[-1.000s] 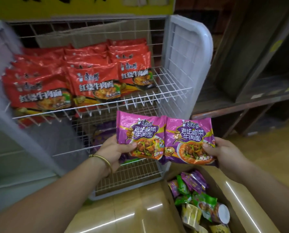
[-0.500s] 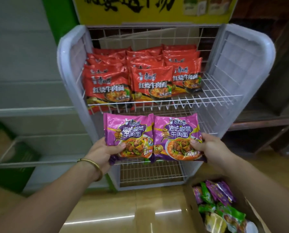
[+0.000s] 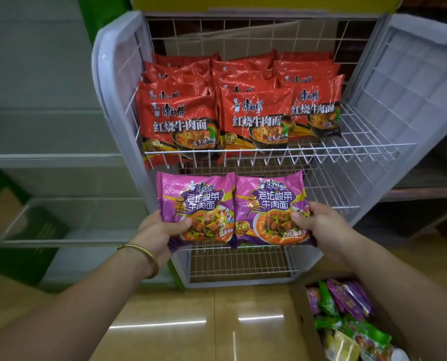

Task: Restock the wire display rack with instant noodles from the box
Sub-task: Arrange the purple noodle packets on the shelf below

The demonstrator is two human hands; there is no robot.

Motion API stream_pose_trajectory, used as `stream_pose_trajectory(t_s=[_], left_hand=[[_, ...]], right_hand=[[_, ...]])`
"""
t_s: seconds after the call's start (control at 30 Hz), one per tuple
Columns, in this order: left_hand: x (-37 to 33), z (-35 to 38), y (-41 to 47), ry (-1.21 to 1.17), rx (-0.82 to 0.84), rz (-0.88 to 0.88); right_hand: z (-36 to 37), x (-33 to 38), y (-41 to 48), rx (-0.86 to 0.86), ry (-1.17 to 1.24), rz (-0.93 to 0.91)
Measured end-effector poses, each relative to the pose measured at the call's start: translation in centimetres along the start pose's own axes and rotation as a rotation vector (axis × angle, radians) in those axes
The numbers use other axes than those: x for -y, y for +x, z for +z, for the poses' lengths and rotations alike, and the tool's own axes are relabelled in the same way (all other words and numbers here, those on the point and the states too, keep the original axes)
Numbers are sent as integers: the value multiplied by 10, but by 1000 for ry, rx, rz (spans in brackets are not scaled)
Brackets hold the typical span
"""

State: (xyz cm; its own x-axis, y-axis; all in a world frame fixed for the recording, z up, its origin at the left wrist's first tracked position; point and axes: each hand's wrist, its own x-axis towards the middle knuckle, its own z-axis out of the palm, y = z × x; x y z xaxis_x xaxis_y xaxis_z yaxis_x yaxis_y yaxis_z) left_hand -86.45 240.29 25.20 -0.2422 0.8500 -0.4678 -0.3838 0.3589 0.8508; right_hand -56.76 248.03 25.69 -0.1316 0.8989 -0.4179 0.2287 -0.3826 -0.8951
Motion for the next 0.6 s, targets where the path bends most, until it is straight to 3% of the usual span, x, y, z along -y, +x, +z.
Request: stream_pose_trajectory(t_s=[0.6], left_hand=[[21,32,80,-51,-114,-1]], right_hand=[[-18,-17,116,95,62,52]])
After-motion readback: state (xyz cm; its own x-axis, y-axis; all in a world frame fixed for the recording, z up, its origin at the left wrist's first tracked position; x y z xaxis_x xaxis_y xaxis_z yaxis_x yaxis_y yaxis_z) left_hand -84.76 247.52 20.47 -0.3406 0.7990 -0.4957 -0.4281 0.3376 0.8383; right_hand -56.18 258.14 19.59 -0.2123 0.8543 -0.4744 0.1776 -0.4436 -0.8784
